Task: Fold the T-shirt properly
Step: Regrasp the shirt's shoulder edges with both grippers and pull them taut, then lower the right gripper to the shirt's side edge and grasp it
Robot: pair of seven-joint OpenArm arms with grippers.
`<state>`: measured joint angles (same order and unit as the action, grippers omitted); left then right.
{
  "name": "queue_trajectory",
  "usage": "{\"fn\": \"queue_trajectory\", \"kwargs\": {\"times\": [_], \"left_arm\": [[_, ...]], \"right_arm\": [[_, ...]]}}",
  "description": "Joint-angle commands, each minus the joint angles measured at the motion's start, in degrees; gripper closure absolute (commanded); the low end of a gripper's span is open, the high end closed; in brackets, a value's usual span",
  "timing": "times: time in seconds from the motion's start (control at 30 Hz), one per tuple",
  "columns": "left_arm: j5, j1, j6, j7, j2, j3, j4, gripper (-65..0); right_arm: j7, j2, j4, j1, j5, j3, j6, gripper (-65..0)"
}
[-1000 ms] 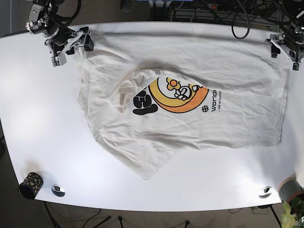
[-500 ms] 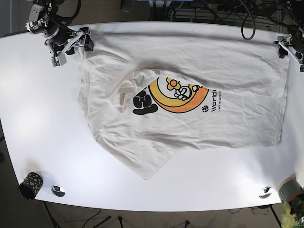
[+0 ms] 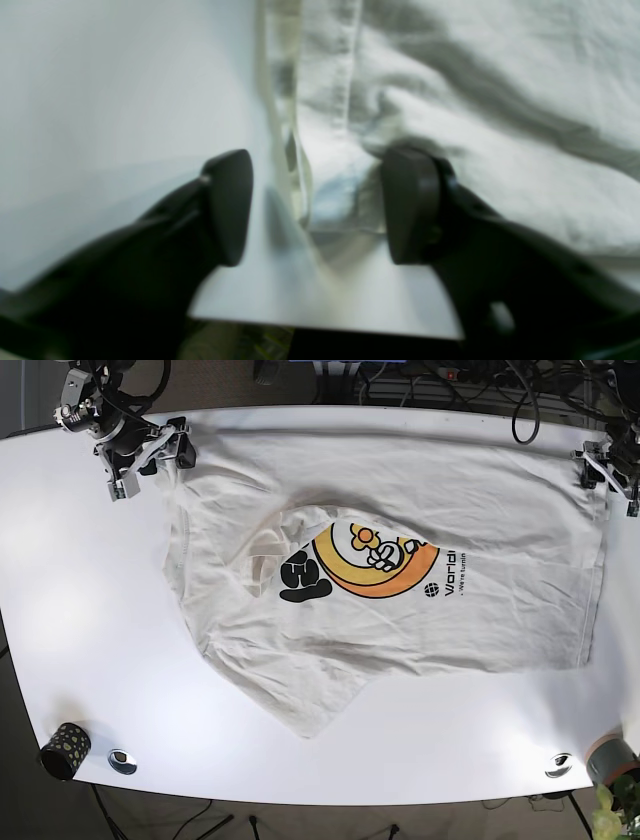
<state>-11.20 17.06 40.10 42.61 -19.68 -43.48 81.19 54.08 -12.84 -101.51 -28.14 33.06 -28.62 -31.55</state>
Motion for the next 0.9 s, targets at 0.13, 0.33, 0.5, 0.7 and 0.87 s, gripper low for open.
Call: {"fn": "queue_trajectory", "kwargs": {"times": [0.13,0.33,0.5,0.7,0.87], "left_arm": [[1.7,0.2,-0.1,1.2,-0.5,0.1,0.3,0.0],[1.4,2.1,-0.1,1.2,-0.6,-0.3,1.3,-1.7],[1.5,4.6,-0.1,1.2,-0.4,-0.3,3.7,-1.7],[1.4,7.4,-0.1,1.2,-0.3,-2.4,4.8,-1.8],[1.6,7.9,-0.1,1.2,-0.3,-3.1,4.7,-8.5]], "right_arm": [[0.2,-0.5,-0.5,-0.3,0.2,-0.3,0.03,-15.1],[0.3,-0.5,-0.6,-1.5,0.2,-0.3,0.03,-0.8],[0.3,-0.5,-2.4,-4.0,0.4,-0.7,0.03,-0.5],[0.3,-0.4,-4.5,-7.2,0.5,-0.8,-0.05,-0.6],[0.2,-0.4,-4.6,-7.4,0.5,-0.8,0.03,-2.4]]}}
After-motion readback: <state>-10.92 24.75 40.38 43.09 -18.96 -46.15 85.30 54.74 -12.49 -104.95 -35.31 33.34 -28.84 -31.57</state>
